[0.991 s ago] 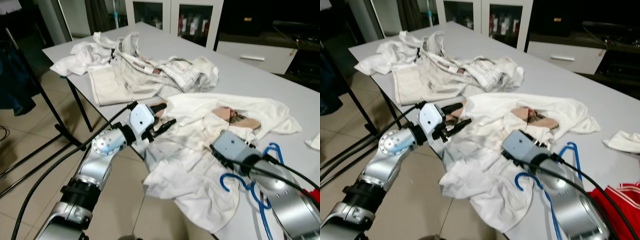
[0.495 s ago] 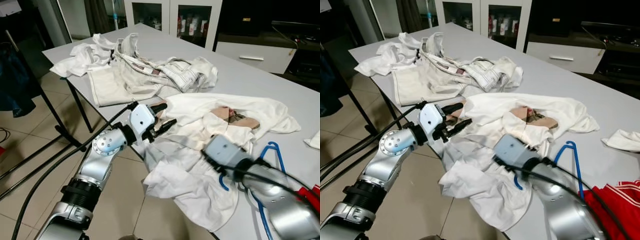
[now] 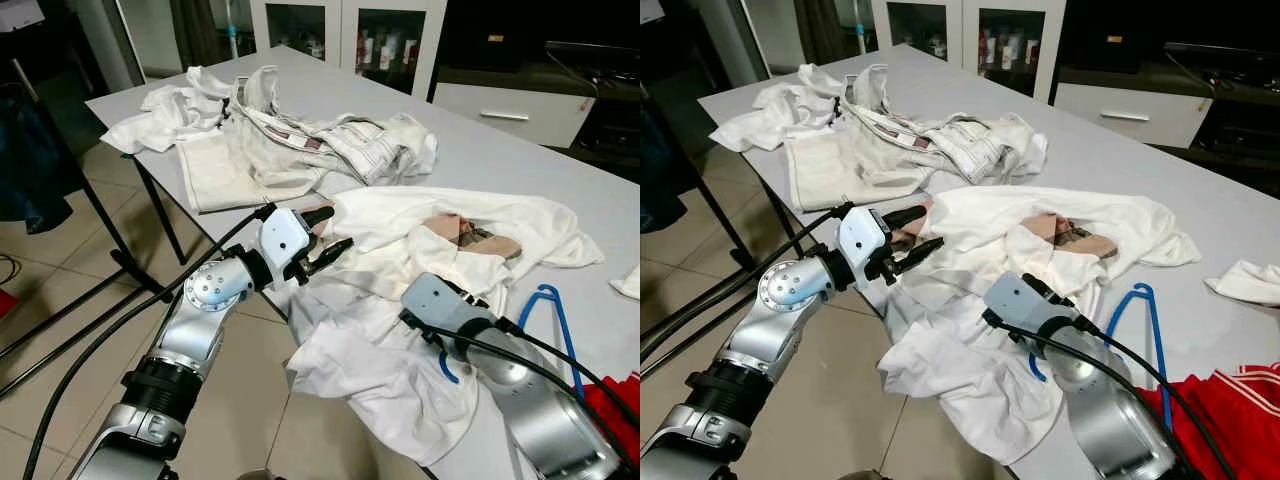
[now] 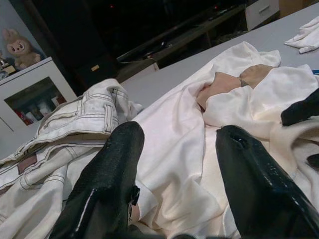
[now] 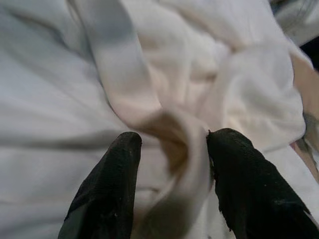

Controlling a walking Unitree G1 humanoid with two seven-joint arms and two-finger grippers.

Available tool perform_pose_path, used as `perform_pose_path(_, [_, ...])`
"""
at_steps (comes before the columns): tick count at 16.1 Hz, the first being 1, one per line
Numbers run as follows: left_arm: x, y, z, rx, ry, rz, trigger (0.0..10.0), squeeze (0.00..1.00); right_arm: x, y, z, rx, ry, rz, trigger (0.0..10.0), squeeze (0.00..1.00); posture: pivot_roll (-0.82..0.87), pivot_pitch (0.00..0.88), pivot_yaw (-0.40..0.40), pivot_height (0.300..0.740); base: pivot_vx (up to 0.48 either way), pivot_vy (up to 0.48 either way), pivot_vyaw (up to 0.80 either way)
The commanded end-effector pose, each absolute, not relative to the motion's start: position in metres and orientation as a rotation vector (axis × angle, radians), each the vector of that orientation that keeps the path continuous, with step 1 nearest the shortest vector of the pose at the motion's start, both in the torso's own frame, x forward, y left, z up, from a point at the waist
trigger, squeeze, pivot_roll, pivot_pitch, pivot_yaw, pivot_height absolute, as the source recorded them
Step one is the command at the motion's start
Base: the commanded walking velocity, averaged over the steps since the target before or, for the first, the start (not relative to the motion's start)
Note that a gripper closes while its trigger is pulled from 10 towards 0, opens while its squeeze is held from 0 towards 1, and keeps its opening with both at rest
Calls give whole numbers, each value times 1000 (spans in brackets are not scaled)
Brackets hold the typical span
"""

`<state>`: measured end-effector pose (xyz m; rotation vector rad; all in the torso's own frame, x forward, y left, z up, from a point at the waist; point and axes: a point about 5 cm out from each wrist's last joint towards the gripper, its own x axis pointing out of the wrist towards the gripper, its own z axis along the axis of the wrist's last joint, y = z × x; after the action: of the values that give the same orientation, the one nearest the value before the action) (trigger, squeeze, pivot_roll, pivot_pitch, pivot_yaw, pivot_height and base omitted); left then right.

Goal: Hang hanger

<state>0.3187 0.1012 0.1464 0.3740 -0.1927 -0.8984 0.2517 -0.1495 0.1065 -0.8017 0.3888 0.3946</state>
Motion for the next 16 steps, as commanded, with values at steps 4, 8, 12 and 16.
perform_pose_path(4, [319,100,149,389,-198,-908,10000,0,262,-162,107,-803,394,300,0,0,-13,0,65,723,0,0,0])
perform_pose_path(8, [320,100,150,390,-200,-906,10000,0,266,-166,113,-771,371,284,0,0,-10,0,64,723,0,0,0])
perform_pose_path(12, [321,101,150,391,-201,-905,10000,0,269,-167,118,-732,353,301,0,0,-12,0,64,723,0,0,0])
perform_pose_path(16, [321,99,150,391,-205,-907,10000,0,267,-165,120,-777,310,359,0,0,-15,0,63,723,0,0,0])
